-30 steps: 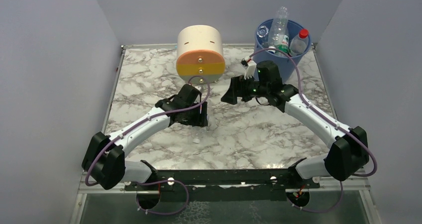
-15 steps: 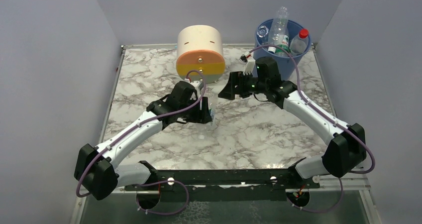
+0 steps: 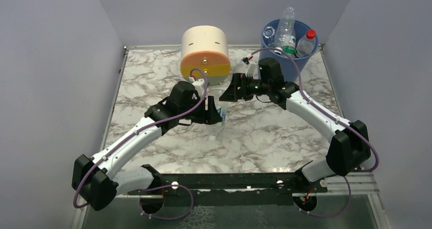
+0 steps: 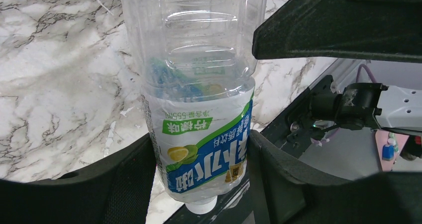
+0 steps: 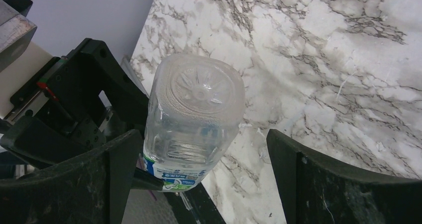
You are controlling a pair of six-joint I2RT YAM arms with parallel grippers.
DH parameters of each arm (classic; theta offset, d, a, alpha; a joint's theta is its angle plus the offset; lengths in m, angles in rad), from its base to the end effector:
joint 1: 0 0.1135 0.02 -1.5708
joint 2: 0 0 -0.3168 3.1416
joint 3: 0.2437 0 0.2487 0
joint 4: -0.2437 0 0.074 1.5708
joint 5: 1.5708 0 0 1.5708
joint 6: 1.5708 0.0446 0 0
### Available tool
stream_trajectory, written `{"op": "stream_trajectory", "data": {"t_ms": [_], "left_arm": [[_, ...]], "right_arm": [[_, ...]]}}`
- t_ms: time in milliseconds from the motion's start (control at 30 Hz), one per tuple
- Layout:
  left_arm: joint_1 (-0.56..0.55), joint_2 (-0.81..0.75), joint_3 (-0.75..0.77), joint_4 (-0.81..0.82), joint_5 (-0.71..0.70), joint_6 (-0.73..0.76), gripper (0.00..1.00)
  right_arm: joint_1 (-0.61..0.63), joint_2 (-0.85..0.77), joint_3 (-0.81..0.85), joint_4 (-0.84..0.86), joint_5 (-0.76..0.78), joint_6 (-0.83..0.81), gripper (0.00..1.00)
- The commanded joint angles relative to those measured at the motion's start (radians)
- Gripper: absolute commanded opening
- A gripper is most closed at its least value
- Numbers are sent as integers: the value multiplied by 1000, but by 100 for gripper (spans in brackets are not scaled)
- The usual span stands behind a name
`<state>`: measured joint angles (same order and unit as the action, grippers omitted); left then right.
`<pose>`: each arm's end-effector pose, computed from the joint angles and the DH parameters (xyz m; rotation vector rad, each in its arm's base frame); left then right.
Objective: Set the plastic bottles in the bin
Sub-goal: Pick up the plastic bottle at the center of the board.
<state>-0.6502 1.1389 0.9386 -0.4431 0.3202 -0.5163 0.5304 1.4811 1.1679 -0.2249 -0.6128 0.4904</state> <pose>0.1737 -0.1498 0.3422 0.3474 2.3375 -0.9662 0.2756 0.1914 0.3551 -0.4431 2.2118 1.2286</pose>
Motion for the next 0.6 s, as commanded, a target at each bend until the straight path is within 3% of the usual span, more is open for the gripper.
{"op": "stream_trajectory", "data": {"t_ms": [0,300,567], "left_arm": [[-5,-25,-9,50,48,-6,54],[-8,-20,-11,68,55,-7,54],[-15,-6,-9,77,55,-4,54]], "right_arm": [[6,15,16,71,-85,41,100],[6,44,7,105,-120,66,100],[6,62,12,110,-122,63,91]]}}
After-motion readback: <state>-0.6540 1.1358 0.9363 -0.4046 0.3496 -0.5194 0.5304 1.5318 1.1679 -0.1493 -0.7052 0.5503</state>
